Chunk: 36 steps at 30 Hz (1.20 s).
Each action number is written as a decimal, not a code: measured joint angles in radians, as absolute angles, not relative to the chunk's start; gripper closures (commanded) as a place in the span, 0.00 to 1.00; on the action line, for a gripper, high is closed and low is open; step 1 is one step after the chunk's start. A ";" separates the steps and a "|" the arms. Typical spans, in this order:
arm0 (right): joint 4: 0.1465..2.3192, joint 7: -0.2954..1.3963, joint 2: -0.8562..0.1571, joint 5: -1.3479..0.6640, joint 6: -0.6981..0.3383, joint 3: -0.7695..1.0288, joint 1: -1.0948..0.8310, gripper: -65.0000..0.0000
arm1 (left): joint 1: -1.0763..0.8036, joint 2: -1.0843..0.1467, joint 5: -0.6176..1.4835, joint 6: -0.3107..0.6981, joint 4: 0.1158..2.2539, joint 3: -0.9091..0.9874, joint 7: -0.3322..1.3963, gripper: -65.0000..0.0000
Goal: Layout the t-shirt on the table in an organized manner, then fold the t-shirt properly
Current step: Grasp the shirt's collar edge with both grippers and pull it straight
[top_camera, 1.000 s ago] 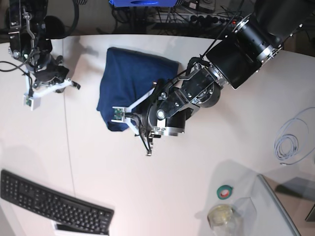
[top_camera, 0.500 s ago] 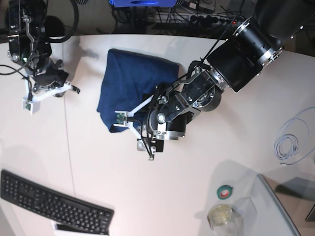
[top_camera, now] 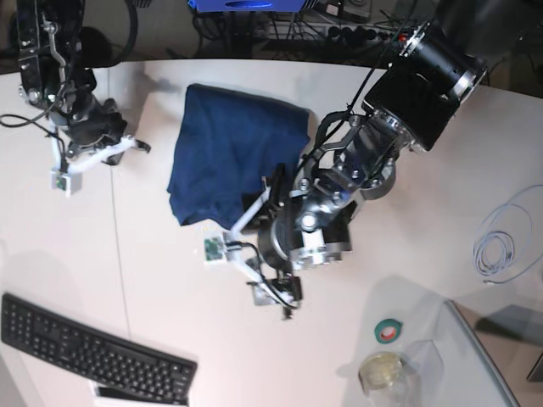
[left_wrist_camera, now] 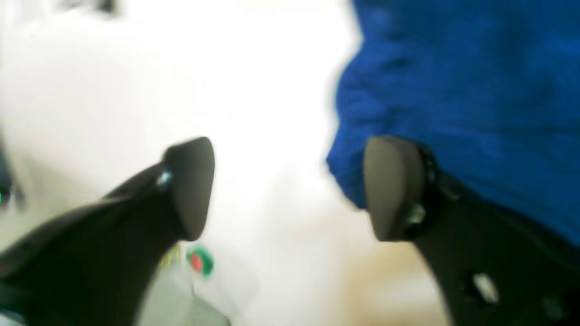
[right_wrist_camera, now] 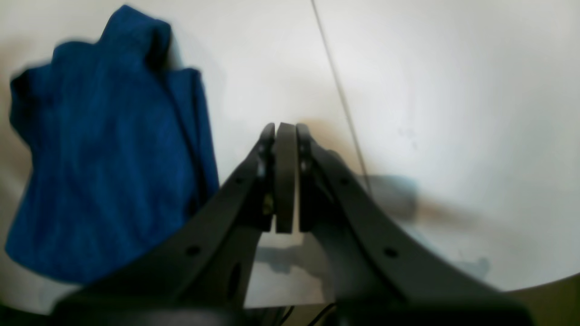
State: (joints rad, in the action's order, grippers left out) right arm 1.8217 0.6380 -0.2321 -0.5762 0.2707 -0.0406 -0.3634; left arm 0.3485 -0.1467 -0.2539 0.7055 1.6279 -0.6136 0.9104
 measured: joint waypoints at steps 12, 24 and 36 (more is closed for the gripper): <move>1.923 0.640 -0.295 -0.584 0.191 -0.404 -0.376 0.99 | -0.226 -0.145 -0.233 0.707 1.872 -0.297 0.677 1.00; 1.842 0.620 -0.292 -0.580 0.191 -0.478 -0.308 0.99 | -0.268 -0.155 -0.240 0.695 1.788 -0.270 0.639 1.00; 1.702 0.541 -0.292 -0.584 0.189 -0.576 -0.270 0.99 | -0.278 -0.188 -0.243 0.667 1.797 -0.274 0.640 1.00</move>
State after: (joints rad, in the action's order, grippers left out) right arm 1.7023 0.5411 -0.2924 -0.5838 0.1894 -0.5762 -0.2695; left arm -0.2775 -0.1883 -0.2428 0.6666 1.7969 -0.2741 0.6395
